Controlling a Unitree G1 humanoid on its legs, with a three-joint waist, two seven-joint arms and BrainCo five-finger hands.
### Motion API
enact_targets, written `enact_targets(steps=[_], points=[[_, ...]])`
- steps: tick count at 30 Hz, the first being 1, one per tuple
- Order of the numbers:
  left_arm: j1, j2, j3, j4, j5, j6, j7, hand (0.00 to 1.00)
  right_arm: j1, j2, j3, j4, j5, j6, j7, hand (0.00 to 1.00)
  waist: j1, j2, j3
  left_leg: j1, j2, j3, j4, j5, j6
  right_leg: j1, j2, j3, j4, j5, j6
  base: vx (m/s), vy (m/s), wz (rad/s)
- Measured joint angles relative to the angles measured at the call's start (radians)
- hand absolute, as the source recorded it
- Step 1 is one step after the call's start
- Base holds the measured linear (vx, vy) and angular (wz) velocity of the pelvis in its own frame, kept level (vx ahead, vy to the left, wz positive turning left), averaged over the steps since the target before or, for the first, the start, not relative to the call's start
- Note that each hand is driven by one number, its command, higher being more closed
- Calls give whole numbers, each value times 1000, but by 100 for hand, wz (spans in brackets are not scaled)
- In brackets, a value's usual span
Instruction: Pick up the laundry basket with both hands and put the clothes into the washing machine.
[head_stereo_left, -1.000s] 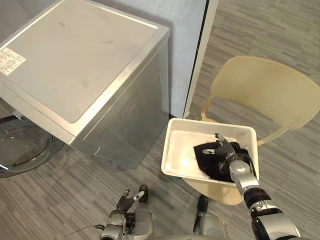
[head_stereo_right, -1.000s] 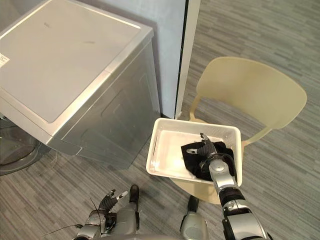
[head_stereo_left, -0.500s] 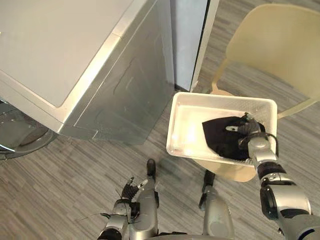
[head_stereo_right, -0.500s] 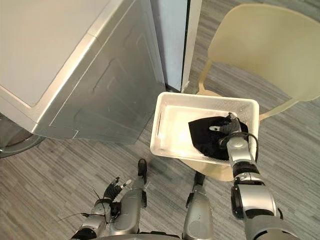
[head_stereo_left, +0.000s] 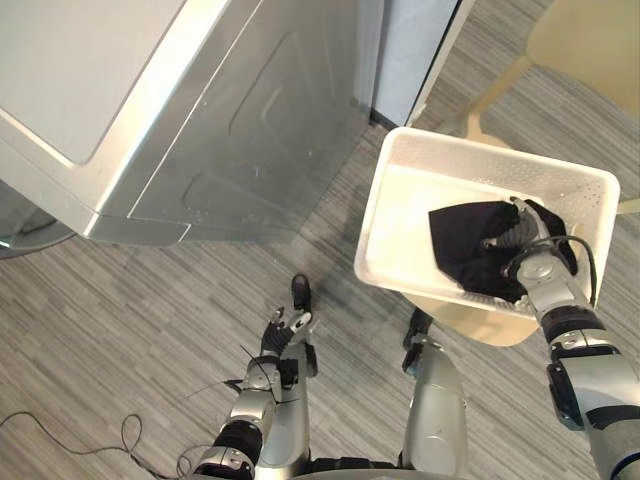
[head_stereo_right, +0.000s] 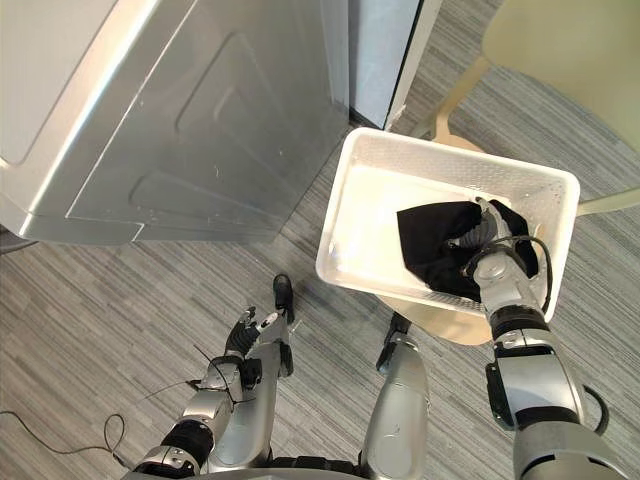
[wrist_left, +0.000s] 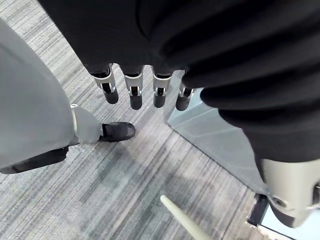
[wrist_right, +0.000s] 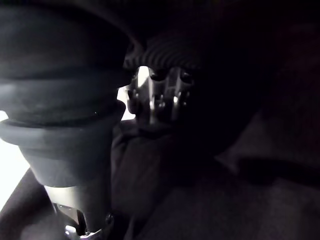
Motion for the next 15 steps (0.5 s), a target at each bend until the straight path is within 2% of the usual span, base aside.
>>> enact_targets(steps=[4, 5, 7, 15], points=[[-13, -18, 15, -9, -1, 2, -1, 0, -6, -4, 99, -4, -1, 1, 29, 0, 4, -4, 0, -25, 2, 0, 14, 1, 1, -30, -9, -7, 42, -22, -7, -15, -74, 9], [-13, -23, 22, -9, -1, 3, 0, 0, -4, 4, 101, -5, 0, 0, 25, 100, 2, -4, 0, -26, 1, 0, 14, 4, 4, -33, -11, -8, 48, -25, -6, 12, -76, 10], [-15, -34, 31, -10, 0, 6, -1, 0, -2, 10, 101, -11, -1, -3, 24, 100, -5, -6, -1, -27, -3, -5, 17, 8, 4, -33, -19, -14, 65, -37, -7, 23, -79, 13], [-34, -34, 40, -26, 0, 13, 3, 0, 16, 10, 101, -8, -25, 21, 24, 100, 5, -9, -7, -29, -5, -28, 40, 11, 7, -28, -20, -28, 103, -63, -11, 6, -81, 7]])
